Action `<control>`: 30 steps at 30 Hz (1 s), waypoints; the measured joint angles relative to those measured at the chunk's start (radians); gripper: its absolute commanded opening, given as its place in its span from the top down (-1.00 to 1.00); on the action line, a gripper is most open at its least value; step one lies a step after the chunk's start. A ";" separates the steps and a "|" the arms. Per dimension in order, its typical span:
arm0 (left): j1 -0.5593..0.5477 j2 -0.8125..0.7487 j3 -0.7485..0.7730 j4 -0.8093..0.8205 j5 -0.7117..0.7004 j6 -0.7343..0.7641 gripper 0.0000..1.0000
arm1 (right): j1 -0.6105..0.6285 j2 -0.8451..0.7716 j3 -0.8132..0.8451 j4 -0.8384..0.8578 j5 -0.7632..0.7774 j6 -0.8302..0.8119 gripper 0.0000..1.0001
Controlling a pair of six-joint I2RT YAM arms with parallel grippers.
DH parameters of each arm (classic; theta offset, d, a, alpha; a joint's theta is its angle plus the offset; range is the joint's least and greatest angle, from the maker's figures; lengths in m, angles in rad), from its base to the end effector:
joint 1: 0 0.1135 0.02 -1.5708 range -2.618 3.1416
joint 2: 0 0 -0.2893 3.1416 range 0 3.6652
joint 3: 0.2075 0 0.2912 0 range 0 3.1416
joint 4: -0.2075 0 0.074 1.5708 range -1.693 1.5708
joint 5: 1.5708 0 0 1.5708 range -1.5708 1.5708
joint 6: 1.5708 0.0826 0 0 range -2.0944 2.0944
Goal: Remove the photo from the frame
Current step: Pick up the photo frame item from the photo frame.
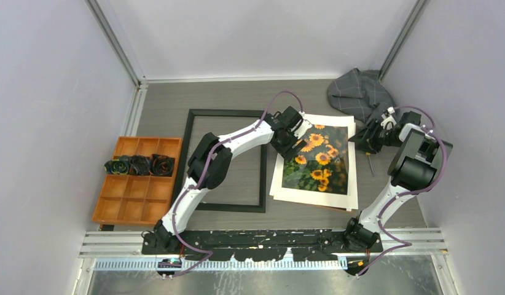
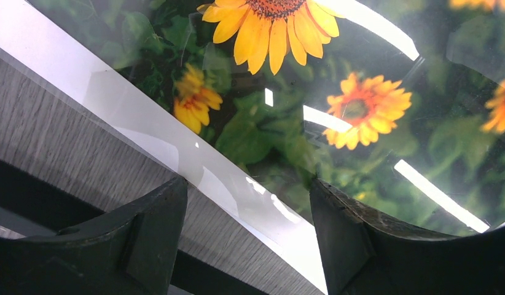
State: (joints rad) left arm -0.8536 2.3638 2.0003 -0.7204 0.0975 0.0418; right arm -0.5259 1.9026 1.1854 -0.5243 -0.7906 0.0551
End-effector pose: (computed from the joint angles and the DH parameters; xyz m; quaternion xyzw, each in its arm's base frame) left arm 0.3797 -0.4476 0.1332 0.4302 0.8687 -0.1385 0.2025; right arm 0.3851 -0.1556 0.1199 0.2003 0.8903 0.3341 0.2357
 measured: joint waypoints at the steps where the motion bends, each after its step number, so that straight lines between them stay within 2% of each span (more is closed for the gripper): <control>1: 0.000 0.000 0.000 0.000 0.000 0.000 -0.47 | -0.002 0.000 0.000 -0.002 -0.010 -0.002 -0.01; 9: 0.000 0.000 0.000 -0.001 -0.001 -0.003 -0.47 | 0.002 0.025 0.049 -0.108 -0.117 -0.109 0.02; 17: 0.000 0.000 0.000 -0.001 0.000 -0.004 -0.47 | 0.013 0.066 0.058 -0.170 -0.103 -0.179 0.02; 20: 0.000 0.000 0.000 0.000 0.000 -0.004 -0.47 | 0.013 0.068 0.058 -0.174 -0.095 -0.186 0.26; 23: 0.000 0.000 0.000 0.000 0.000 -0.004 -0.47 | 0.013 0.068 0.058 -0.177 -0.089 -0.191 0.79; 24: 0.000 0.000 0.000 0.000 0.000 -0.004 -0.47 | 0.013 0.068 0.058 -0.179 -0.087 -0.194 0.90; 25: 0.000 -0.001 0.000 0.000 0.000 -0.004 -0.47 | 0.013 0.068 0.059 -0.182 -0.087 -0.196 0.97; 30: 0.000 -0.007 -0.002 -0.002 0.009 -0.003 -0.54 | 0.013 0.069 0.083 -0.228 -0.105 -0.201 0.99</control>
State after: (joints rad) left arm -0.8532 2.3566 1.9980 -0.7219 0.1062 0.0383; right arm -0.5125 1.9717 1.2682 -0.7525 -0.8959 -0.1455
